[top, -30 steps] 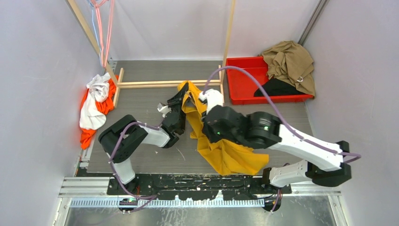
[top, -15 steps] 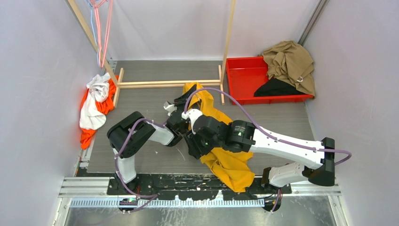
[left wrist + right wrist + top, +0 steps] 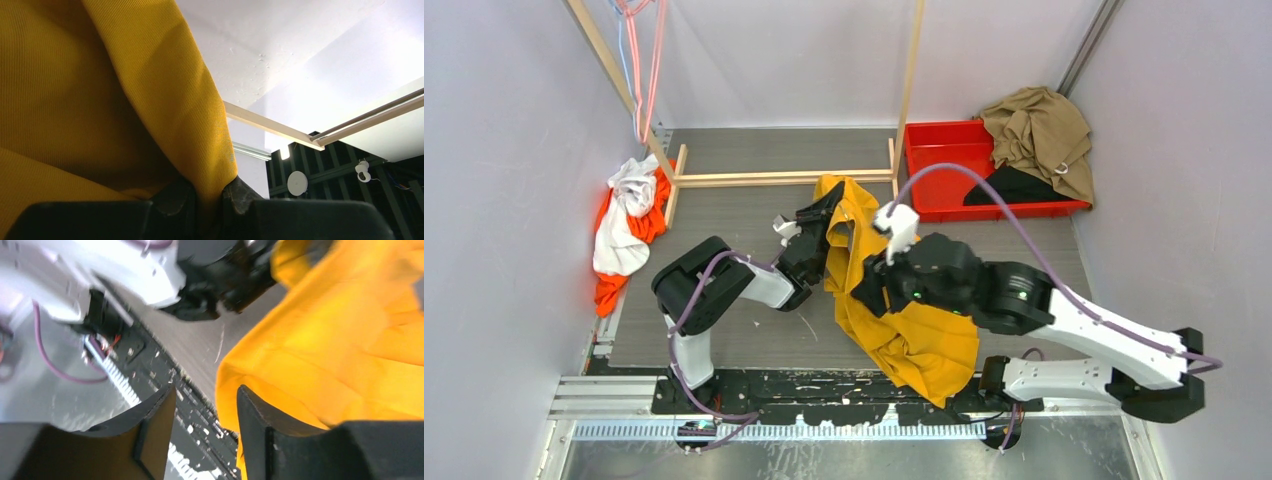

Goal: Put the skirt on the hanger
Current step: Hang the skirt on the hanger.

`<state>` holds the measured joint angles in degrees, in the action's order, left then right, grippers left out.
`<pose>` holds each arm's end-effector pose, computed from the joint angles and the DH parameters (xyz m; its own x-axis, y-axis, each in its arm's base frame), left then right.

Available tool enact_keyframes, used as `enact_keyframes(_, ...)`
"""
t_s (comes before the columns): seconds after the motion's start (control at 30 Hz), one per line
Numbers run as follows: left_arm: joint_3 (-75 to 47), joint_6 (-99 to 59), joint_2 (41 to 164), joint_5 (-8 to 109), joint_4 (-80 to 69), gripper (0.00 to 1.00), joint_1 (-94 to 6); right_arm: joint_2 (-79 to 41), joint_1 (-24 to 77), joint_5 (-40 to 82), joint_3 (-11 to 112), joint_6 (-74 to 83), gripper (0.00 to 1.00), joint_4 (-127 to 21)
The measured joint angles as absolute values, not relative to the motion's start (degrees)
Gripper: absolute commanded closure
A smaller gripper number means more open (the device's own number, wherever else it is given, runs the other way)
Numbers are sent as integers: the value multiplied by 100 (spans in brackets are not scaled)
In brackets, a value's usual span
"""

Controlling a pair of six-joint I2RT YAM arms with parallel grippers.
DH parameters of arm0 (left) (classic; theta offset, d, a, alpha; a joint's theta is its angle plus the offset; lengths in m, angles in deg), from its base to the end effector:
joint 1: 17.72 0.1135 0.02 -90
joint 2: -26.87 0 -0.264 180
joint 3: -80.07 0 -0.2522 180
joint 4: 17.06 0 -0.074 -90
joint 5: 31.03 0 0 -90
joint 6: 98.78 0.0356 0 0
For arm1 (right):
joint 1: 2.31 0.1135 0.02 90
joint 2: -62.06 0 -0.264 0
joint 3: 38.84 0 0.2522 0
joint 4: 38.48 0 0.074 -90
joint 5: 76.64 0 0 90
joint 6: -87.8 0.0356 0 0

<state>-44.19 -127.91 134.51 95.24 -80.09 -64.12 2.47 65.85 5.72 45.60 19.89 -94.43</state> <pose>0.2610 -0.2436 0.1864 -0.2251 -0.7848 0.5774 0.0269 -0.5974 -0.8015 0.0821 0.1920 0.3907 -0.5081 -0.2659 -0.8192 -0.7409 0.6199 0.2584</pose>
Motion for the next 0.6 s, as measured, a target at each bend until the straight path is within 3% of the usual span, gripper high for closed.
enact_keyframes(0.23, -4419, -12791, 13466, 9452, -7996, 100, -6412, 680, 6384, -907, 4558, 2050, 53, -9682)
enact_keyframes(0.6, -4417, -12789, 13488, 9371, -7972, 100, -6425, -197, 6196, -1056, 3790, 2013, 45, -9443)
